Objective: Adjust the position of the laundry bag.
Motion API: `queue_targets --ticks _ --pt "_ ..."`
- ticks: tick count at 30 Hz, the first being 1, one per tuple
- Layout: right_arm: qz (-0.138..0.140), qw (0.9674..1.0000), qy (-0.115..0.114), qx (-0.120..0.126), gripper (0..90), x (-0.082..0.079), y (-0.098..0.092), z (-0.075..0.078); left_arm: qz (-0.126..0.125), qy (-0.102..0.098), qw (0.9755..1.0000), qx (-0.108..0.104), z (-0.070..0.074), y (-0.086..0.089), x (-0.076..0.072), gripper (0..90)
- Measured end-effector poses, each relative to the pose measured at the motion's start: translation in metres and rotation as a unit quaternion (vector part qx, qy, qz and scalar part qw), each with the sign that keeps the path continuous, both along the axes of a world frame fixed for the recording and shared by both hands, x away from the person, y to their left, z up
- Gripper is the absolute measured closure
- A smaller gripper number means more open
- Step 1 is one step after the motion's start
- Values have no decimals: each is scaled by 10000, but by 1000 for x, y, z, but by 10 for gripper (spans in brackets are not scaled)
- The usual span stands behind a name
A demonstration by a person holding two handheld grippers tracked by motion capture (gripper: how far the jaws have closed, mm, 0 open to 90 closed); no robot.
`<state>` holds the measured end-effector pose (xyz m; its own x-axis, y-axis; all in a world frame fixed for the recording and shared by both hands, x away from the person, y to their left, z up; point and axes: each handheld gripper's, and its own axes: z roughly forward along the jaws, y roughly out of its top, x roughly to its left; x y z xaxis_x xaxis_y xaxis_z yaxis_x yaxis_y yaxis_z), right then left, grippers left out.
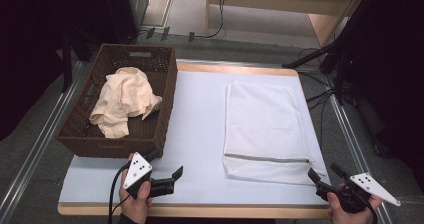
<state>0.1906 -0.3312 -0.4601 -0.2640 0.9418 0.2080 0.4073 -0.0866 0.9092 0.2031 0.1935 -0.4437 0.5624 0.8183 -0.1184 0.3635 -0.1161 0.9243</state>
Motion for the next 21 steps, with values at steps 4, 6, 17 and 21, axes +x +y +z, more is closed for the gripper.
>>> queue_targets --ticks 4,6,17,21 --pt "-64 9999 136 -41 141 6 0 -1 -163 15 9998 92 0 -14 3 87" --pt "-119 9997 232 -47 150 11 -1 -2 -215 38 9997 134 0 -22 5 87" --pt "-301 9985 384 -247 205 39 3 5 -493 86 9985 219 4 -72 35 91" --pt "-356 9981 441 -261 293 51 2 9 -393 246 9988 134 3 -86 53 138"
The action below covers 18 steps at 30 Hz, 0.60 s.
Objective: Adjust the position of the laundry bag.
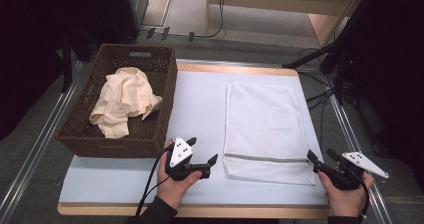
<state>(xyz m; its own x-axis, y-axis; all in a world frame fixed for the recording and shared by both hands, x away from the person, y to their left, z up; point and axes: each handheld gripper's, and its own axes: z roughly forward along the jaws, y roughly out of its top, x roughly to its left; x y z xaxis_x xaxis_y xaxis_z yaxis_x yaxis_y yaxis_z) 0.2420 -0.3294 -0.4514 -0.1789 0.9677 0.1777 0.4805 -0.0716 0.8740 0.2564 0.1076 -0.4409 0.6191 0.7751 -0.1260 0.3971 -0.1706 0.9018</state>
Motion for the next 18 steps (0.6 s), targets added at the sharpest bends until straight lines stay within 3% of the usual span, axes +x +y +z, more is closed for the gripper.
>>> queue_targets --ticks 2,3,5,7,12,16,17,18 --pt "0 10000 19 6 310 3 -1 0 21 83 10000 50 -2 -5 7 147" --pt "-101 9999 81 37 419 13 -3 -1 78 239 9995 204 -6 -15 18 152" --pt "-169 9997 157 74 452 21 -7 -4 304 476 9977 387 -14 -24 29 180" --pt "-247 9994 225 58 506 29 -10 -9 364 713 9961 369 -21 -32 39 214" --pt "-108 9980 606 173 522 43 -12 -25 284 935 9939 515 -29 -53 54 267" --pt "-92 9964 811 245 533 47 -11 -32 361 1099 9902 789 -34 -71 63 300" --pt "-75 9963 826 226 532 49 -10 -33 361 1099 9902 789 -34 -71 63 304" --pt "-46 9960 870 221 516 50 -9 -35 470 1146 9882 899 -35 -75 64 307"
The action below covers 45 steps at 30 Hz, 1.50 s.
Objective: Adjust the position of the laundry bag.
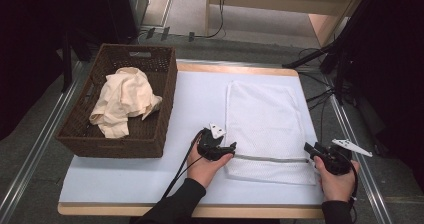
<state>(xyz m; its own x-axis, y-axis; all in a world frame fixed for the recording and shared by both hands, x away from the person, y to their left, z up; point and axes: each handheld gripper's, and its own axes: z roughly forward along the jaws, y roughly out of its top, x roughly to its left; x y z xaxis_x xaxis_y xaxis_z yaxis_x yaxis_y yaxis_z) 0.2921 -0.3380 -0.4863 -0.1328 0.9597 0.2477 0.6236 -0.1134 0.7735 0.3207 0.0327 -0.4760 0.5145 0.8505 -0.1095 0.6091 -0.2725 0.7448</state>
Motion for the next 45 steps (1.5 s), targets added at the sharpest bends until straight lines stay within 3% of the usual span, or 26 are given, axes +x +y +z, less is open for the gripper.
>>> queue_targets --ticks 2,7,10,11,13,17,20,21,22,26,35,45 --pt "9 10000 78 -22 508 2 2 -2 43 28 10000 -18 -1 -5 1 307" --pt "24 9999 122 -37 523 4 4 -4 60 8 9998 185 -2 -13 0 332" --pt "79 9997 227 -38 564 6 4 -5 157 -8 9995 286 -2 -16 1 401" --pt "117 9995 270 -111 571 6 6 -5 238 -29 9987 453 -1 -19 0 427" --pt "114 9992 275 -255 572 6 9 -5 313 -46 9981 528 -1 -21 1 454" --pt "56 9984 279 -486 624 6 13 -4 342 -88 9979 538 -1 -22 1 530" --pt "-19 9966 274 -783 794 4 19 -4 327 -100 9981 511 -1 -20 2 605" --pt "-19 9966 274 -783 794 4 19 -4 327 -100 9981 511 -1 -20 2 625" --pt "129 9966 280 -761 874 5 19 -4 220 -130 9984 500 -1 -20 2 693" --pt "169 9976 273 -621 897 5 17 -4 -16 -55 9993 363 -2 -20 3 896" --pt "310 9983 201 -452 900 2 26 -2 -47 -96 9997 209 2 -10 1 900" --pt "443 9984 212 -266 900 -3 42 2 100 -101 9999 80 5 22 -7 900"
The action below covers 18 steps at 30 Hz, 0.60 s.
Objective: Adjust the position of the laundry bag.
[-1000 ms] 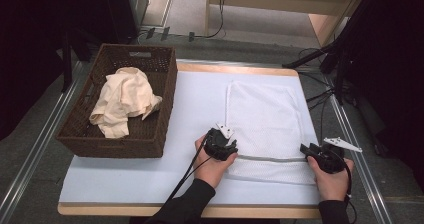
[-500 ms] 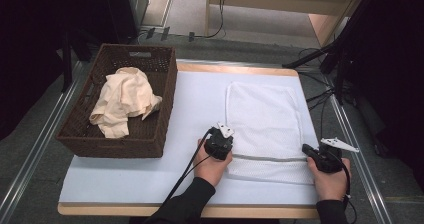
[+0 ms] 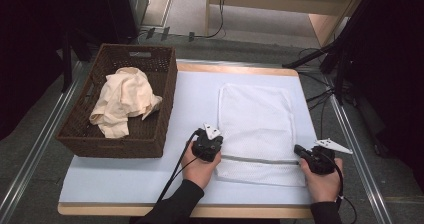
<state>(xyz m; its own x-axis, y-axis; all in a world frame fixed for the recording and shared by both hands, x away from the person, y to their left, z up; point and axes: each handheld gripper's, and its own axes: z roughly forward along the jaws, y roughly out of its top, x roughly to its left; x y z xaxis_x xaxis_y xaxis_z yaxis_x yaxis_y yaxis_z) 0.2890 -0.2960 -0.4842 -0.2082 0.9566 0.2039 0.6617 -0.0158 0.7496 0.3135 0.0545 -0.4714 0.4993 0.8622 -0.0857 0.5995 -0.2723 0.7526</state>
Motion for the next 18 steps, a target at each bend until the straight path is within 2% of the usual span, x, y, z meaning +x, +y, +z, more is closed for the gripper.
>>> queue_targets --ticks 10,12,18 --pt "316 9995 40 84 900 -5 31 -3 161 -106 9998 -71 3 26 -15 900" --pt "364 9993 39 100 900 -6 36 -3 269 -125 9995 -80 3 37 -20 900" --pt "503 9987 26 117 900 -10 50 -3 418 -166 9989 -106 2 53 -29 900"
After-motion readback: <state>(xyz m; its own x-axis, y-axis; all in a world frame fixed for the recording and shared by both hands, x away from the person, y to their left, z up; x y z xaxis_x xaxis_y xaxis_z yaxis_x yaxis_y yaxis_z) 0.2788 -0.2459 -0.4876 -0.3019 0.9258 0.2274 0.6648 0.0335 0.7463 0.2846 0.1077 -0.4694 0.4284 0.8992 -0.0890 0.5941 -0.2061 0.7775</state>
